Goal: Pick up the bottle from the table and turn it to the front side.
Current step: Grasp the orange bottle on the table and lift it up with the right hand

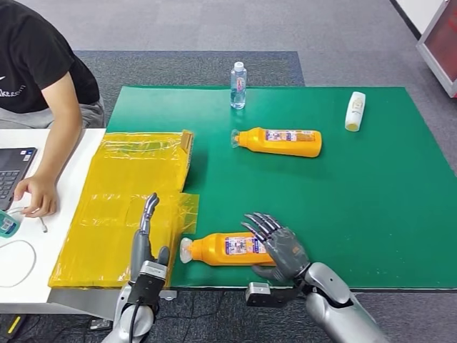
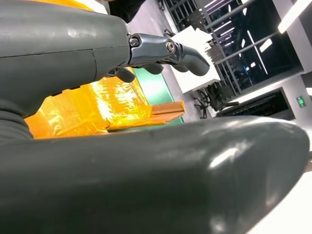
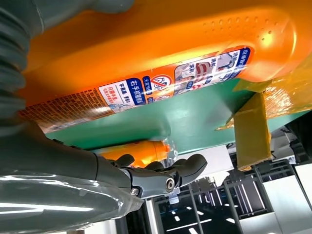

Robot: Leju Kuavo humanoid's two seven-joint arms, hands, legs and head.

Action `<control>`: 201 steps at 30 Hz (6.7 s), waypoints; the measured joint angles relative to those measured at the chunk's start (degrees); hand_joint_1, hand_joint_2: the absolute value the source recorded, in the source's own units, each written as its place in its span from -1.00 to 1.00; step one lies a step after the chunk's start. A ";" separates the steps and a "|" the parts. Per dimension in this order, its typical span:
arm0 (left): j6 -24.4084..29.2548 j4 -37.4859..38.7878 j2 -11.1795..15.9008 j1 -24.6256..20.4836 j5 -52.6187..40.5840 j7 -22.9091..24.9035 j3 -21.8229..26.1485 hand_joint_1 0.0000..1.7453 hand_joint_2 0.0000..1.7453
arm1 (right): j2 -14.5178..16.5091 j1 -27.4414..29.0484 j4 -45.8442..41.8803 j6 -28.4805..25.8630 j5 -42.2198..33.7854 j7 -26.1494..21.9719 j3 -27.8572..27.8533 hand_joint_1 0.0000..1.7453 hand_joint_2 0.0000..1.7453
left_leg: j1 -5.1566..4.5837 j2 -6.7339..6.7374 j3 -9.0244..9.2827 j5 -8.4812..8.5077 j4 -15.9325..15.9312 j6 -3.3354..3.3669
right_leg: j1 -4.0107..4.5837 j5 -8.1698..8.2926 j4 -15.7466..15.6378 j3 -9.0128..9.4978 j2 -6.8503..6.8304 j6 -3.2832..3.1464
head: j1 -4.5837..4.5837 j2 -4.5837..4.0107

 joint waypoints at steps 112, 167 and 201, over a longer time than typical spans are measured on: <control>10.55 -16.69 7.94 2.93 0.82 -0.02 -4.74 -1.00 1.00 | 5.39 -22.67 13.15 19.46 -4.27 17.34 13.33 -1.00 1.00 | 0.05 0.07 -0.06 0.27 -0.01 -0.07 | 0.06 0.26 0.03 -0.08 0.08 -0.11 | -0.01 0.00; 9.03 -16.50 8.09 3.45 1.14 -0.02 -3.47 -1.00 1.00 | -7.88 -18.62 5.25 23.87 -4.30 15.89 12.86 -1.00 -1.00 | 0.05 0.07 -0.05 0.27 -0.01 -0.07 | 0.06 0.28 0.03 -0.07 0.08 -0.09 | 0.00 0.00; 8.82 -15.25 7.95 1.76 -0.48 -0.02 -3.87 -1.00 1.00 | -6.84 -14.55 3.67 18.18 3.06 18.09 11.80 -1.00 1.00 | 0.05 0.07 -0.05 0.27 -0.01 -0.08 | 0.06 0.28 0.03 -0.06 0.08 -0.10 | 0.00 0.00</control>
